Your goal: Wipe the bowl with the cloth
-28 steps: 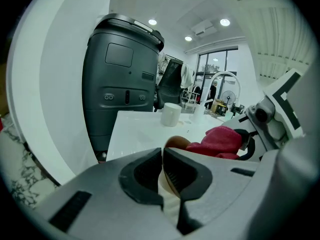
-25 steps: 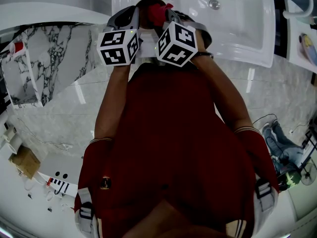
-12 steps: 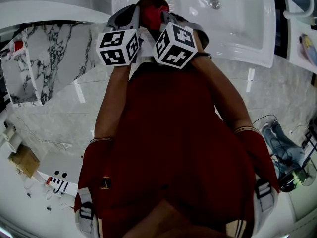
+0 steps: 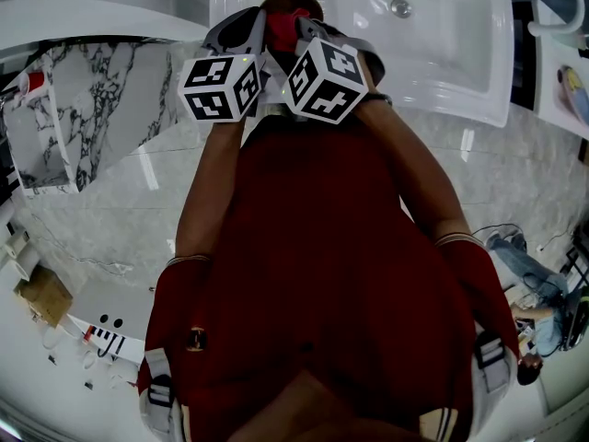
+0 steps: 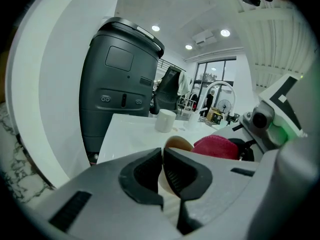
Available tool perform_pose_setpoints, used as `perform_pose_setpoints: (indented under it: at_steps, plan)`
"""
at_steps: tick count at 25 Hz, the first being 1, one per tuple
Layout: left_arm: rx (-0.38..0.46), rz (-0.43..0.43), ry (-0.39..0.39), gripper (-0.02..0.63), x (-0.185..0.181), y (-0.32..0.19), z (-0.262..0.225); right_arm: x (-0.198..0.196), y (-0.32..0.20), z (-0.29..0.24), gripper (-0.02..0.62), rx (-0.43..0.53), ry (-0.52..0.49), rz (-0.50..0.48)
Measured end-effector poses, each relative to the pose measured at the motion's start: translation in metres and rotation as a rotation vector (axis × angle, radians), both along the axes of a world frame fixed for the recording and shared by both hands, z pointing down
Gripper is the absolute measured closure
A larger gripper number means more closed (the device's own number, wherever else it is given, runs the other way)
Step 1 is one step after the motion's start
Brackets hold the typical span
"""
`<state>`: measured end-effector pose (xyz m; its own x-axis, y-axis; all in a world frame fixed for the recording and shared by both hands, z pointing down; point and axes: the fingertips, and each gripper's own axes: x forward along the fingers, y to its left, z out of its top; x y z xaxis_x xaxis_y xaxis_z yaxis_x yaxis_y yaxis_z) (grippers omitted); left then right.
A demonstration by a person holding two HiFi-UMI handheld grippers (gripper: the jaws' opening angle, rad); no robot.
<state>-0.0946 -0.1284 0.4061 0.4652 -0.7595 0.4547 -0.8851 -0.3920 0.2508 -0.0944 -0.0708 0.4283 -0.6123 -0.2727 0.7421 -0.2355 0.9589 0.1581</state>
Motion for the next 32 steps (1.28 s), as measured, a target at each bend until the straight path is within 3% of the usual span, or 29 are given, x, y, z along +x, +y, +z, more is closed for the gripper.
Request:
perform_pose_setpoints:
  at_steps: [18, 32]
  plan:
    - [0.002, 0.030, 0.004, 0.584, 0.006, 0.005, -0.004, 0.011, -0.026, -0.006, 0.566, 0.122, -0.004, 0.137]
    - [0.005, 0.049, -0.022, 0.584, 0.014, 0.015, -0.005, 0.029, -0.037, -0.012, 0.566, 0.131, -0.024, 0.262]
